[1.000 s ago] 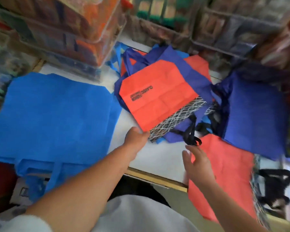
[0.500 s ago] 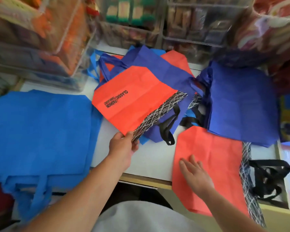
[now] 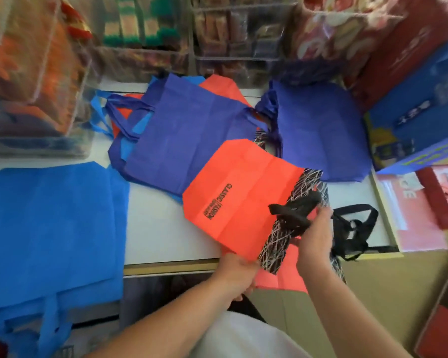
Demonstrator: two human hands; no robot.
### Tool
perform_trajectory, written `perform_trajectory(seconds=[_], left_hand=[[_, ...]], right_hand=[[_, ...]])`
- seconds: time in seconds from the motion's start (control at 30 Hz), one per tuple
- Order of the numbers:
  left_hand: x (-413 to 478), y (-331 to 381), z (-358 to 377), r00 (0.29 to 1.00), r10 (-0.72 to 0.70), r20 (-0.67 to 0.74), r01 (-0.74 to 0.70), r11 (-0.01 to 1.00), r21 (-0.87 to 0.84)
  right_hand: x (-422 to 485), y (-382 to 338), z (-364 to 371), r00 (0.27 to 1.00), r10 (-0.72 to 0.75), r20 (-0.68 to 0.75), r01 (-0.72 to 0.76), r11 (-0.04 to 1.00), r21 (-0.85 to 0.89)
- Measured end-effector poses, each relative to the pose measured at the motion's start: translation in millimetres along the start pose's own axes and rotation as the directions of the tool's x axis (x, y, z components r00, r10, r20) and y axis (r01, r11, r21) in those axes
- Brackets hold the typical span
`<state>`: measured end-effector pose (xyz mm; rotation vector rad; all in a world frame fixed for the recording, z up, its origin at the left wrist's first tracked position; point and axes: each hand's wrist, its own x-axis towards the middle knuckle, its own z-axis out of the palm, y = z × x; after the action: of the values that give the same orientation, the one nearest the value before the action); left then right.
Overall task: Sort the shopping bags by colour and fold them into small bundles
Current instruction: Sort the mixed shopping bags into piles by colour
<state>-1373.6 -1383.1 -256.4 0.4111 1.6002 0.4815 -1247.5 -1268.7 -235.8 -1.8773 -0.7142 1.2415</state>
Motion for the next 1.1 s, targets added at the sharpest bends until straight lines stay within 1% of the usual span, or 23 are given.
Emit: perform_trajectory(seconds=[0.03, 0.07, 0.1, 0.13, 0.2, 0.23, 0.27, 0.3, 0.33, 0.37, 0.4, 0.43, 0.5, 0.57, 0.6, 0.67, 0.7, 0.77, 0.83, 0.9, 1.0, 1.03, 1.1], left_hand=[[-2, -1, -2, 0.996, -0.018, 0.087, 0.008, 0.994, 0.107], [-1, -2, -5, 0.994, -0.003, 0.109, -0.014, 0.988, 0.154], [2, -2, -8, 0.996, 0.053, 0.068, -0.062, 0.988, 0.138], [6, 0, -12, 0.993, 0.119, -0.017, -0.116, 0.988, 0.103], [21, 5, -21, 0.954, 0.23, -0.193, -0.211, 0.971, 0.114], [29, 9, -25, 0.93, 0.267, -0.253, -0.23, 0.959, 0.166], [37, 10, -30, 0.907, 0.291, -0.304, -0.225, 0.946, 0.234], [45, 9, -35, 0.886, 0.311, -0.343, -0.212, 0.931, 0.297], [52, 8, -41, 0.867, 0.327, -0.376, -0.19, 0.915, 0.357], [60, 6, -48, 0.851, 0.341, -0.4, -0.163, 0.895, 0.415], [69, 6, -57, 0.843, 0.339, -0.417, -0.123, 0.877, 0.465], [77, 7, -66, 0.839, 0.332, -0.432, -0.086, 0.863, 0.497], [96, 10, -84, 0.833, 0.303, -0.462, -0.053, 0.876, 0.479], [103, 13, -90, 0.814, 0.268, -0.515, -0.088, 0.933, 0.348], [102, 13, -88, 0.792, 0.261, -0.552, -0.105, 0.949, 0.297], [91, 13, -75, 0.758, 0.267, -0.596, -0.119, 0.954, 0.276], [85, 12, -66, 0.751, 0.299, -0.588, -0.152, 0.946, 0.287], [75, 8, -41, 0.78, 0.358, -0.514, -0.255, 0.931, 0.262], [66, 1, -18, 0.812, 0.374, -0.448, -0.309, 0.927, 0.214], [62, -5, -6, 0.837, 0.341, -0.429, -0.294, 0.94, 0.174], [55, -8, -5, 0.892, 0.268, -0.365, -0.261, 0.963, 0.068], [55, -6, -13, 0.896, 0.244, -0.371, -0.247, 0.968, 0.041], [55, 2, -40, 0.883, 0.173, -0.437, -0.187, 0.982, 0.011]], right_hand=[[1, 3, -11, 1.0, -0.016, -0.019, 0.016, 0.999, -0.028], [3, 7, -21, 0.998, -0.052, -0.035, 0.048, 0.994, -0.097], [5, 11, -32, 0.994, -0.097, -0.047, 0.085, 0.973, -0.214], [8, 16, -42, 0.987, -0.155, -0.029, 0.136, 0.93, -0.34], [9, 20, -52, 0.957, -0.287, 0.049, 0.27, 0.814, -0.514], [10, 22, -54, 0.926, -0.357, 0.124, 0.36, 0.732, -0.579], [14, 28, -56, 0.881, -0.415, 0.228, 0.458, 0.623, -0.634], [14, 32, -56, 0.835, -0.426, 0.348, 0.538, 0.5, -0.679], [15, 38, -58, 0.787, -0.403, 0.467, 0.61, 0.396, -0.687], [16, 42, -61, 0.763, -0.328, 0.557, 0.646, 0.338, -0.685], [18, 46, -64, 0.746, -0.254, 0.616, 0.666, 0.32, -0.674], [19, 46, -68, 0.758, -0.18, 0.627, 0.646, 0.337, -0.684], [26, 45, -76, 0.782, -0.139, 0.608, 0.607, 0.39, -0.692], [33, 45, -84, 0.778, -0.179, 0.602, 0.616, 0.404, -0.676], [37, 46, -88, 0.765, -0.221, 0.605, 0.638, 0.385, -0.667], [44, 50, -92, 0.721, -0.315, 0.617, 0.693, 0.317, -0.647], [45, 50, -92, 0.71, -0.341, 0.616, 0.703, 0.308, -0.64], [44, 46, -88, 0.709, -0.354, 0.61, 0.705, 0.334, -0.625], [44, 42, -77, 0.686, -0.348, 0.639, 0.728, 0.332, -0.6], [44, 37, -60, 0.664, -0.278, 0.694, 0.745, 0.327, -0.582], [37, 38, -34, 0.657, -0.079, 0.749, 0.715, 0.38, -0.587], [34, 40, -26, 0.654, -0.039, 0.756, 0.707, 0.389, -0.591], [27, 45, -13, 0.633, -0.044, 0.773, 0.735, 0.349, -0.582]])
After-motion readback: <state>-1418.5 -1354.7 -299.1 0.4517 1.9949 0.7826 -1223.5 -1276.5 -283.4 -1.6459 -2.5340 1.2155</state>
